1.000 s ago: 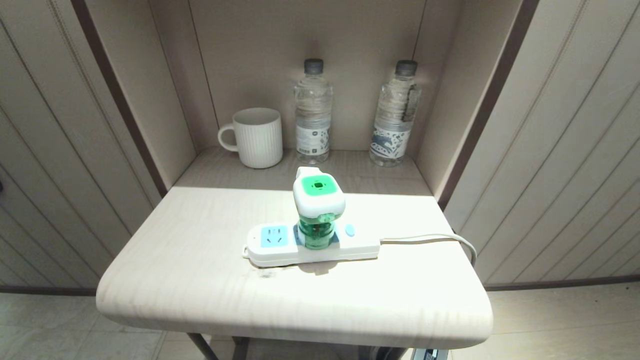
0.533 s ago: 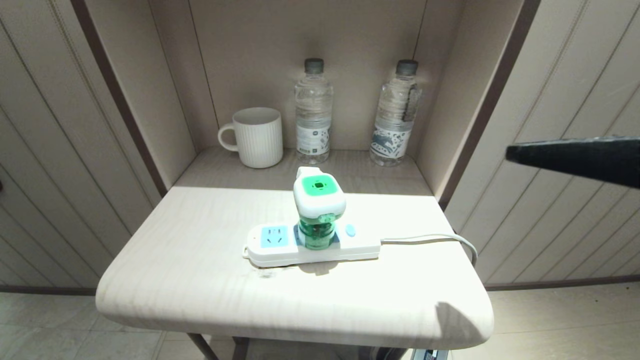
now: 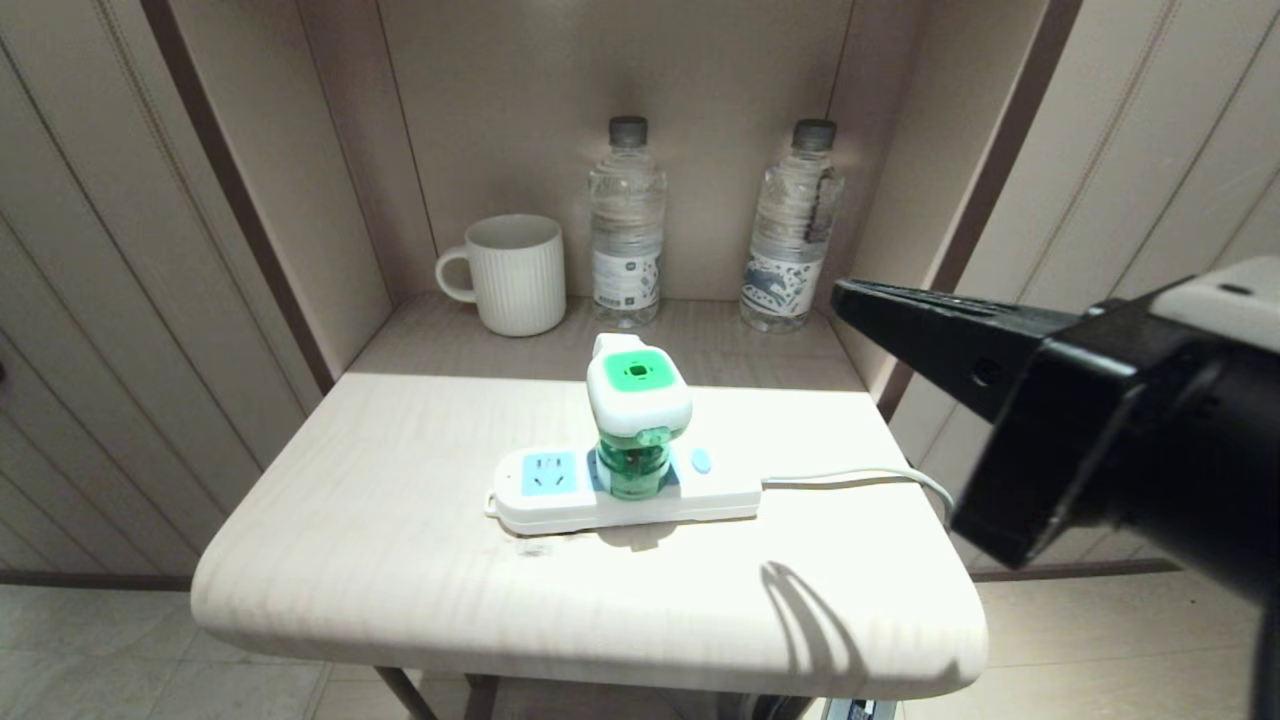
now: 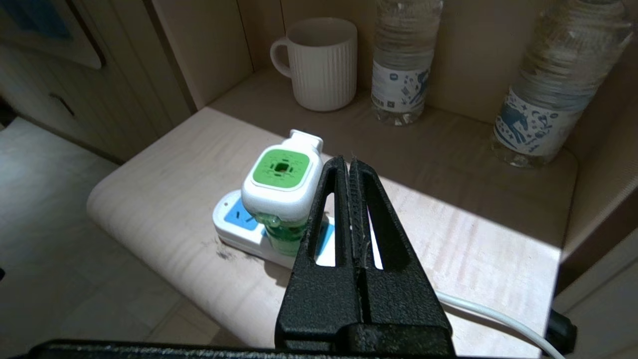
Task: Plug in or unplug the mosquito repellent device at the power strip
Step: Pick up the mosquito repellent liquid
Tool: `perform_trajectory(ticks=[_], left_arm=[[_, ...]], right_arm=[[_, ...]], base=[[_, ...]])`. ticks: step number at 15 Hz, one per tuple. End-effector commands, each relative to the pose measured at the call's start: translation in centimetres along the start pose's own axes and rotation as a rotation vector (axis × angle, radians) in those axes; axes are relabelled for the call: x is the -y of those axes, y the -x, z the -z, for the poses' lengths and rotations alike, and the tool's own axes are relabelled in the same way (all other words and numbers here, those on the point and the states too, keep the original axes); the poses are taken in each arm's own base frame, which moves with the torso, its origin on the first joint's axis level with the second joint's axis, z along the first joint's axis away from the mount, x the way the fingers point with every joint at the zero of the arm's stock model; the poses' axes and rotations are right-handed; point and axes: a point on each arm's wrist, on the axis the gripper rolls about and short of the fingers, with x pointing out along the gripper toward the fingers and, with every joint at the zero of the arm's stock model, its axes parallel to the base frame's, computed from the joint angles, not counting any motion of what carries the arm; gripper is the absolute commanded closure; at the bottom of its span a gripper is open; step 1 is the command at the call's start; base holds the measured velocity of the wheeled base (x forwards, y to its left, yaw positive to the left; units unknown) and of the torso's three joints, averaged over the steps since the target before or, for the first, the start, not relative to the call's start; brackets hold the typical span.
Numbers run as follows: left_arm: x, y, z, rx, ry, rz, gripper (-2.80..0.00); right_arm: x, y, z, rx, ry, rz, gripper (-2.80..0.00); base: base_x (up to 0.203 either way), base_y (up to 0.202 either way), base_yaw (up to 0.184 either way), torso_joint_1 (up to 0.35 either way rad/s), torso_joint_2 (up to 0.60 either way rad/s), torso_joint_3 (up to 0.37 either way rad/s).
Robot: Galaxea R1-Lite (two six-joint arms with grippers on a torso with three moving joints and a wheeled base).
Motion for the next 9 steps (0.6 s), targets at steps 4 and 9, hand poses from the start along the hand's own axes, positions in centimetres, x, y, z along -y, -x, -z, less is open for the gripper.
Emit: perform_trajectory(ticks=[4,9], left_arm=[[0.0,0.0,0.0,-0.002,0.0,0.001,0.0],[0.0,0.0,0.0,-0.002,0.0,0.0,0.0]], right_arm=[[-3.2,-1.5,1.9,0.121,-0.001,0.055,-2.8],[-4.4,-3.0,3.5,0.115,0.002,0.071,-2.8]], base=[[0.0,0.0,0.0,0.0,0.0,0.0],[0.0,0.0,0.0,0.0,0.0,0.0]])
